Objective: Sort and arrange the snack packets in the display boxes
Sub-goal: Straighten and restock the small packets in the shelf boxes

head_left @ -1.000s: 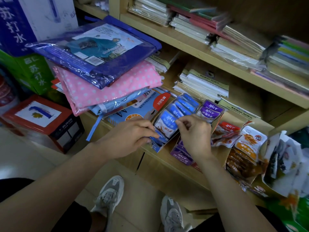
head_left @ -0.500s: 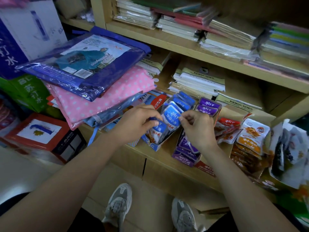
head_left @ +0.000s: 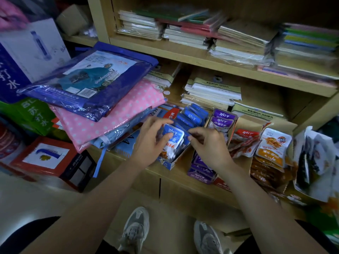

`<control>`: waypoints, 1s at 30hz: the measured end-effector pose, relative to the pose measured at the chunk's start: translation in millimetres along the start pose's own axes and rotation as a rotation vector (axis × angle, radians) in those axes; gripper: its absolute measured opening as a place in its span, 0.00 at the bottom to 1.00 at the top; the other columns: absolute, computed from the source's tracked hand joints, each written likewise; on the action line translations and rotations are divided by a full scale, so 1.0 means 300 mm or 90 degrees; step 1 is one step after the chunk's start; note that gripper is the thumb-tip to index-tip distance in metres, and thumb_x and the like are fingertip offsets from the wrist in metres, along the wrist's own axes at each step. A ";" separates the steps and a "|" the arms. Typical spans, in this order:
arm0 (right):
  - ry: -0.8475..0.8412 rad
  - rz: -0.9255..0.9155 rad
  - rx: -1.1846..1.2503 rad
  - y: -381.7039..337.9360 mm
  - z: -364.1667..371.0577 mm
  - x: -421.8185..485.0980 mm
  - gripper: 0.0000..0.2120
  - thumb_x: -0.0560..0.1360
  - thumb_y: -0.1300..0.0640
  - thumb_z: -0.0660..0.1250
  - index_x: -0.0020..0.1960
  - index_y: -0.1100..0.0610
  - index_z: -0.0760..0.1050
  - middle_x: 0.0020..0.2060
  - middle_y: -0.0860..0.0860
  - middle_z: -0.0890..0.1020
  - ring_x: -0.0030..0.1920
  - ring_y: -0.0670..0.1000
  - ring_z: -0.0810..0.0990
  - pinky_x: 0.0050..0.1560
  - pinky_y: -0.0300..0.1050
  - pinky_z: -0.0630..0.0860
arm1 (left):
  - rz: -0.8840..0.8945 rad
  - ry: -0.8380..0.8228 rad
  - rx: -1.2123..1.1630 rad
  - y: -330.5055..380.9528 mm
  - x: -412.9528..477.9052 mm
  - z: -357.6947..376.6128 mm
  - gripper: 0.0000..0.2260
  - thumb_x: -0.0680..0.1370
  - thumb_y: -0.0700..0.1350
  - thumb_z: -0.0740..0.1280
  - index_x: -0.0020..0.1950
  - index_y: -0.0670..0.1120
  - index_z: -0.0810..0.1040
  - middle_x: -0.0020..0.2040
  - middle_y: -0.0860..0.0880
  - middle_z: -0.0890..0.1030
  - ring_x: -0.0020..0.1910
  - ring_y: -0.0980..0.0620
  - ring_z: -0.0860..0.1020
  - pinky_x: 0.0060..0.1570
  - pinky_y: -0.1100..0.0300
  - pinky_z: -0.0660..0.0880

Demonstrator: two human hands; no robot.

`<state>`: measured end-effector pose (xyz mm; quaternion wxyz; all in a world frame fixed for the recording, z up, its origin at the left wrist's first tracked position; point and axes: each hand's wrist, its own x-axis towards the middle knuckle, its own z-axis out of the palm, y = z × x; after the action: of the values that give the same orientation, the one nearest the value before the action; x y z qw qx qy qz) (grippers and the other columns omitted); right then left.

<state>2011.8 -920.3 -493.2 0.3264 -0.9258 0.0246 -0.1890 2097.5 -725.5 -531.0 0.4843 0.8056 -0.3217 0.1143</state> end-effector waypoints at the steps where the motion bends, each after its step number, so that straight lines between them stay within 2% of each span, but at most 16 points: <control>1: 0.009 0.000 0.017 -0.006 0.001 -0.009 0.14 0.78 0.58 0.71 0.63 0.55 0.81 0.50 0.49 0.83 0.46 0.45 0.81 0.50 0.45 0.81 | -0.023 0.032 -0.006 0.002 -0.013 0.004 0.10 0.80 0.51 0.70 0.60 0.56 0.75 0.56 0.53 0.72 0.54 0.55 0.75 0.46 0.54 0.79; 3: 0.031 -0.048 0.006 -0.023 0.011 -0.026 0.20 0.77 0.55 0.72 0.68 0.53 0.78 0.55 0.49 0.78 0.53 0.47 0.78 0.53 0.44 0.77 | -0.063 0.088 -0.001 0.009 -0.030 0.016 0.09 0.78 0.55 0.71 0.51 0.55 0.73 0.52 0.54 0.74 0.50 0.57 0.76 0.42 0.55 0.77; 5: 0.024 -0.119 -0.089 -0.027 0.030 -0.033 0.24 0.75 0.51 0.74 0.70 0.51 0.77 0.62 0.51 0.76 0.62 0.53 0.73 0.60 0.46 0.72 | -0.093 0.119 0.010 0.015 -0.044 0.028 0.10 0.77 0.56 0.71 0.44 0.52 0.74 0.45 0.55 0.75 0.43 0.55 0.77 0.39 0.52 0.76; 8: 0.013 -0.137 -0.156 -0.013 0.052 -0.020 0.24 0.75 0.51 0.74 0.70 0.51 0.76 0.67 0.52 0.77 0.67 0.57 0.69 0.65 0.51 0.70 | -0.106 0.111 -0.004 0.029 -0.090 0.027 0.07 0.76 0.53 0.73 0.46 0.52 0.78 0.45 0.56 0.78 0.43 0.54 0.79 0.42 0.53 0.77; 11: 0.024 -0.115 -0.145 -0.007 0.062 -0.015 0.24 0.74 0.53 0.75 0.69 0.52 0.77 0.66 0.52 0.78 0.66 0.56 0.70 0.66 0.51 0.71 | -0.116 0.045 0.013 0.045 -0.151 0.037 0.18 0.70 0.53 0.78 0.54 0.54 0.76 0.53 0.59 0.79 0.53 0.60 0.78 0.48 0.66 0.74; 13: 0.021 -0.096 -0.122 -0.008 0.060 -0.014 0.23 0.74 0.54 0.75 0.68 0.53 0.78 0.63 0.51 0.79 0.64 0.55 0.73 0.64 0.50 0.72 | -0.141 0.039 0.041 0.049 -0.167 0.056 0.21 0.68 0.56 0.80 0.54 0.56 0.73 0.51 0.61 0.79 0.50 0.65 0.78 0.42 0.71 0.71; 15: 0.014 -0.085 -0.104 -0.007 0.061 -0.012 0.23 0.74 0.55 0.76 0.67 0.53 0.79 0.60 0.51 0.80 0.61 0.54 0.75 0.61 0.50 0.74 | -0.156 0.061 0.076 0.049 -0.164 0.073 0.20 0.68 0.57 0.79 0.51 0.56 0.72 0.45 0.59 0.79 0.41 0.63 0.78 0.36 0.66 0.71; 17: 0.000 -0.077 -0.089 -0.004 0.057 -0.010 0.23 0.72 0.55 0.77 0.66 0.54 0.80 0.57 0.50 0.81 0.59 0.53 0.77 0.58 0.50 0.77 | -0.138 0.077 0.071 0.045 -0.159 0.086 0.19 0.69 0.56 0.79 0.50 0.54 0.72 0.43 0.57 0.79 0.37 0.59 0.78 0.35 0.63 0.71; 19: -0.014 -0.073 -0.056 -0.002 0.040 -0.007 0.23 0.71 0.55 0.79 0.65 0.54 0.81 0.57 0.48 0.81 0.58 0.50 0.79 0.56 0.49 0.78 | -0.100 0.071 0.064 0.039 -0.164 0.095 0.17 0.71 0.54 0.78 0.48 0.52 0.72 0.41 0.56 0.78 0.36 0.59 0.76 0.34 0.64 0.70; 21: -0.032 -0.064 -0.005 0.000 0.012 -0.002 0.21 0.71 0.55 0.79 0.64 0.53 0.82 0.57 0.47 0.83 0.57 0.46 0.80 0.57 0.47 0.79 | -0.056 0.042 0.095 0.026 -0.169 0.093 0.16 0.73 0.55 0.76 0.46 0.51 0.70 0.41 0.56 0.77 0.37 0.56 0.75 0.34 0.60 0.70; 24: -0.065 -0.046 0.046 0.009 -0.020 0.003 0.20 0.73 0.55 0.77 0.63 0.52 0.81 0.59 0.47 0.83 0.60 0.44 0.79 0.62 0.48 0.79 | -0.019 0.036 0.183 0.013 -0.151 0.068 0.18 0.72 0.61 0.72 0.42 0.50 0.71 0.40 0.60 0.73 0.39 0.54 0.73 0.35 0.58 0.66; 27: -0.105 -0.016 0.081 0.018 -0.028 0.001 0.23 0.74 0.60 0.75 0.67 0.47 0.77 0.61 0.44 0.81 0.61 0.44 0.80 0.61 0.47 0.79 | -0.047 0.075 0.179 0.035 -0.136 0.066 0.21 0.69 0.64 0.74 0.40 0.51 0.69 0.45 0.55 0.81 0.43 0.53 0.78 0.38 0.58 0.71; 29: -0.110 0.001 0.102 0.021 -0.028 -0.001 0.25 0.76 0.62 0.73 0.69 0.45 0.74 0.59 0.41 0.82 0.60 0.39 0.79 0.60 0.41 0.78 | -0.101 0.094 0.101 0.064 -0.123 0.081 0.23 0.68 0.61 0.78 0.45 0.52 0.67 0.47 0.51 0.83 0.42 0.57 0.80 0.38 0.58 0.74; 30: -0.094 0.000 0.098 0.020 -0.025 -0.002 0.24 0.76 0.62 0.73 0.68 0.46 0.75 0.56 0.41 0.82 0.59 0.38 0.79 0.58 0.39 0.78 | -0.112 0.091 0.045 0.079 -0.114 0.087 0.24 0.69 0.59 0.78 0.51 0.52 0.67 0.53 0.49 0.83 0.44 0.59 0.81 0.38 0.59 0.75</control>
<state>2008.9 -929.4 -491.8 0.3973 -0.9095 -0.0141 -0.1213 2052.9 -741.7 -544.4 0.4851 0.8373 -0.2099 0.1396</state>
